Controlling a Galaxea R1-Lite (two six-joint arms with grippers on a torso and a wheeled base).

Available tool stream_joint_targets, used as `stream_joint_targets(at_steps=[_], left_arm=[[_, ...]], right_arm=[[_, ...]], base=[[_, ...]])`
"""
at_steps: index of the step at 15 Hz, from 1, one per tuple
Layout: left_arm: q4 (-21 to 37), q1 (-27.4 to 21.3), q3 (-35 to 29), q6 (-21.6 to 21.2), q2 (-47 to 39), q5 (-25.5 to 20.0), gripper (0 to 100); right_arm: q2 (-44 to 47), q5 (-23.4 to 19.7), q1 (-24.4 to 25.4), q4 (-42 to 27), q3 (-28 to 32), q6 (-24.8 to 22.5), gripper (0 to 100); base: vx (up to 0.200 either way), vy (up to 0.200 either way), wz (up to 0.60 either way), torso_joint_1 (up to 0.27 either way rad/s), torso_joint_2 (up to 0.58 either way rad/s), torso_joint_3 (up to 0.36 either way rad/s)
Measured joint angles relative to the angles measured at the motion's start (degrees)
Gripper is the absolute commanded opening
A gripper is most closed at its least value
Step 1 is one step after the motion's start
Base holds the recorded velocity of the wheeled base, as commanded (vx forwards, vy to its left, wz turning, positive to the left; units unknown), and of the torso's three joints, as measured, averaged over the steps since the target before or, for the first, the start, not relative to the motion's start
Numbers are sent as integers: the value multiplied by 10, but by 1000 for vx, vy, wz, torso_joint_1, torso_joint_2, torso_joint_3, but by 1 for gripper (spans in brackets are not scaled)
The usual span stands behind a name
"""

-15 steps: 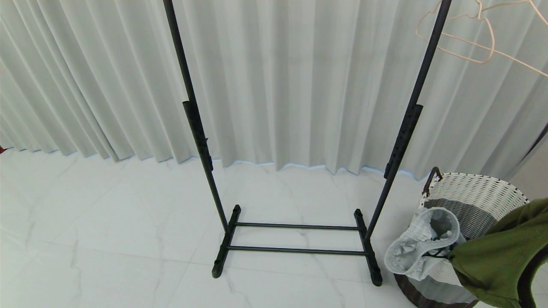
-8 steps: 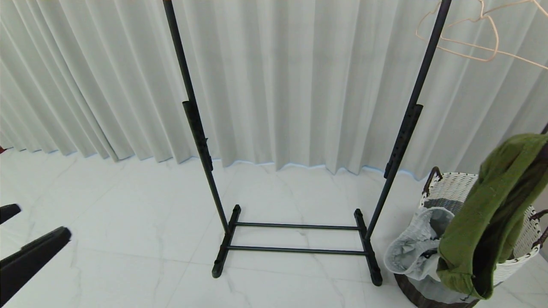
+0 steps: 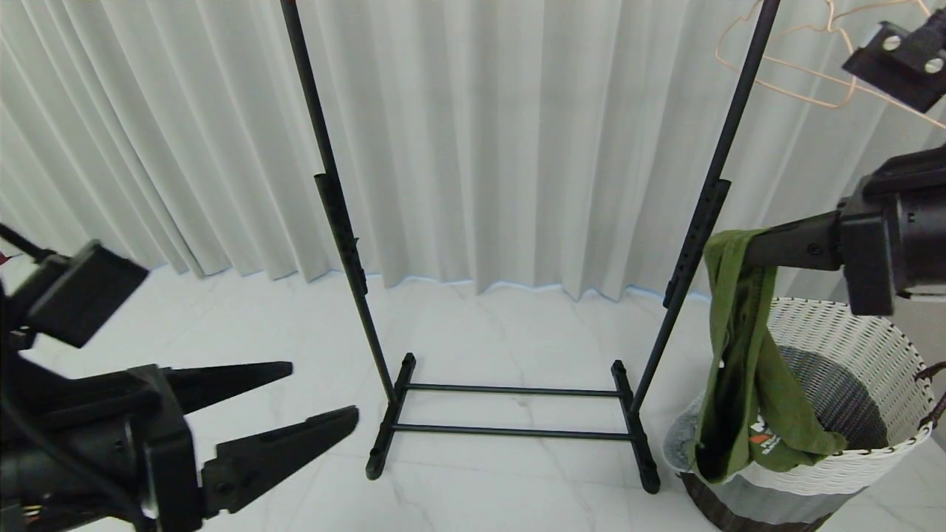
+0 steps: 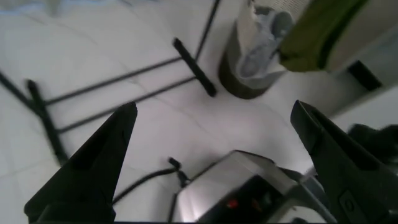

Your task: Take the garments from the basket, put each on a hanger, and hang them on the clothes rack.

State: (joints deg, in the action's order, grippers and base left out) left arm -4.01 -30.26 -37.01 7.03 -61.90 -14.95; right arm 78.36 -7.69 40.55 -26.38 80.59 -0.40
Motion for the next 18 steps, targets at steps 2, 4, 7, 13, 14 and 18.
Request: stream_joint_targets(at_steps=[2, 4, 7, 13, 14, 18], left_arm=[[-15, -49, -28, 34, -64, 8, 100], [-37, -99, -55, 59, -134, 29, 100], [-114, -165, -90, 101, -246, 73, 100], [-195, -259, -195, 128, -455, 159, 100], [-207, -264, -207, 129, -479, 161, 100], [-233, -248, -244, 129, -550, 160, 100]], right_arm=[[21, -5, 13, 25, 0, 10, 0], [36, -5, 28, 43, 0, 26, 0], [47, -4, 39, 42, -1, 30, 0], [52, -5, 45, 41, 0, 30, 0], [52, -5, 46, 41, -1, 30, 0], [49, -6, 47, 41, -2, 30, 0]], base=[[0, 0, 0, 0, 0, 0], [0, 0, 0, 0, 0, 0], [0, 0, 0, 0, 0, 0], [0, 0, 0, 0, 0, 0], [0, 0, 0, 0, 0, 0], [0, 0, 0, 0, 0, 0]])
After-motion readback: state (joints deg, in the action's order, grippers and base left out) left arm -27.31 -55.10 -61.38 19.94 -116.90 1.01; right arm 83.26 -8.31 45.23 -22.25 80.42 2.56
